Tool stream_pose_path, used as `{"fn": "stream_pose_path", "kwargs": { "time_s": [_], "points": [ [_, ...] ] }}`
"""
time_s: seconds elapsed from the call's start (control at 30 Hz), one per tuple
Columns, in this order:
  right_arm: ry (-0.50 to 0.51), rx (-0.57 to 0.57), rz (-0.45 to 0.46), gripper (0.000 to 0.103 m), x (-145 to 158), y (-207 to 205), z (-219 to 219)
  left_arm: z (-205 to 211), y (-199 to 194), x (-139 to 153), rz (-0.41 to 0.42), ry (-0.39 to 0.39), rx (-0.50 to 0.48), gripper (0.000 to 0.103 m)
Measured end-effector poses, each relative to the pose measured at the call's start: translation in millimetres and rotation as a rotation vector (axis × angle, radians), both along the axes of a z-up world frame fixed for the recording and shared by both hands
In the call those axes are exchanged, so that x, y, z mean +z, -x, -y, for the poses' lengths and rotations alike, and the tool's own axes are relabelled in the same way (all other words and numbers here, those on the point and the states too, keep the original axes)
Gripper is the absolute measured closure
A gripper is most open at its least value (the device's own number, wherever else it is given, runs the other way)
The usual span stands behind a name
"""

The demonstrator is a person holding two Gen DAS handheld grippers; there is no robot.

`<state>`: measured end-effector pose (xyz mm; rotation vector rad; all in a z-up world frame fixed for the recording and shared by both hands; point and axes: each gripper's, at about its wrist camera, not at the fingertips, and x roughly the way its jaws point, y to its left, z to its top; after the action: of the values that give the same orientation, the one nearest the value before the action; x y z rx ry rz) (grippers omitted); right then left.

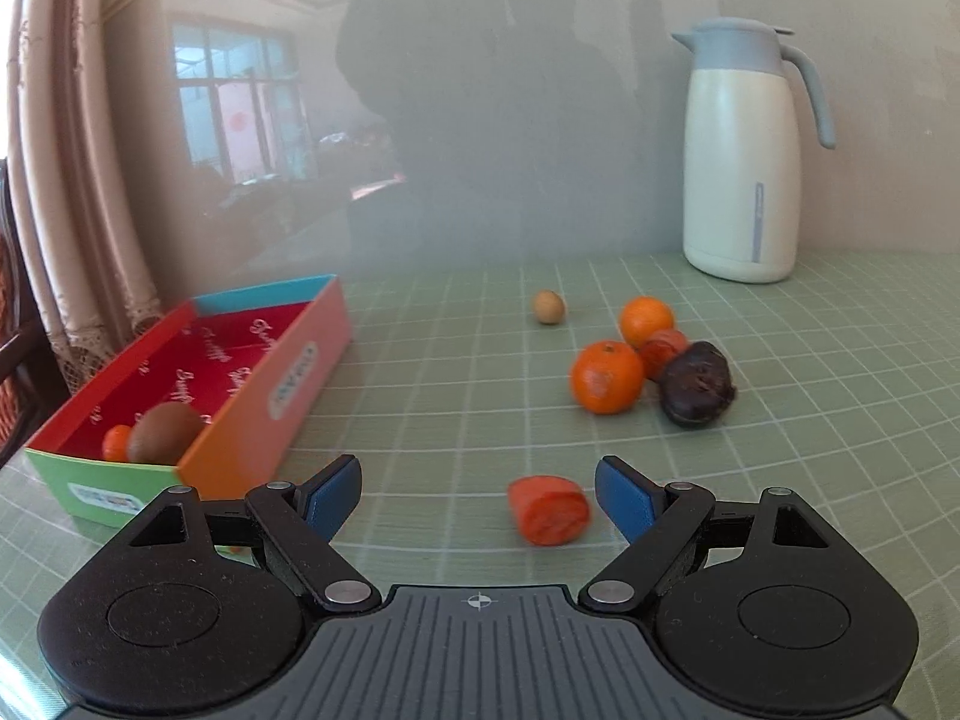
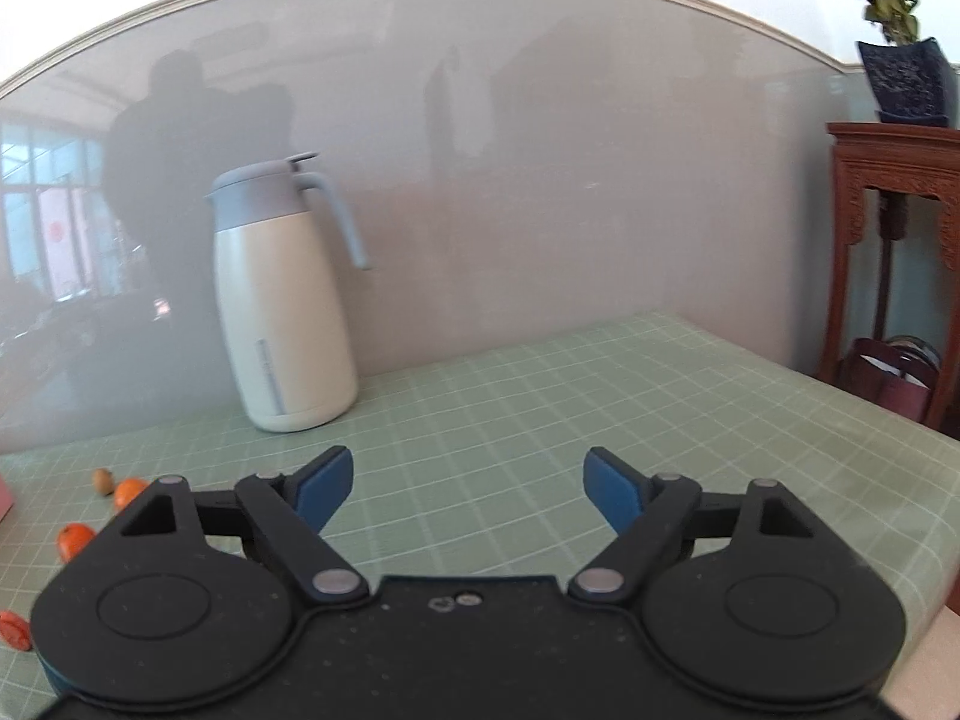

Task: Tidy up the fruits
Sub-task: 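Move the left gripper to the cut orange piece and close on it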

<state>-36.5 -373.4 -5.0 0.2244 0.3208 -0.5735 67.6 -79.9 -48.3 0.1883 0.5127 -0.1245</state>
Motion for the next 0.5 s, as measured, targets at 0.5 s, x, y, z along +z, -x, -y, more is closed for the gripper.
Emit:
{"fn": "stream_pose_path", "kwargs": {
  "time_s": [0.5],
  "points": [
    [0.015, -0.123, 0.006, 0.015, -10, 25, 33, 29, -21, -20, -0.125, 0.049, -0.024, 0.038]
  ]
}}
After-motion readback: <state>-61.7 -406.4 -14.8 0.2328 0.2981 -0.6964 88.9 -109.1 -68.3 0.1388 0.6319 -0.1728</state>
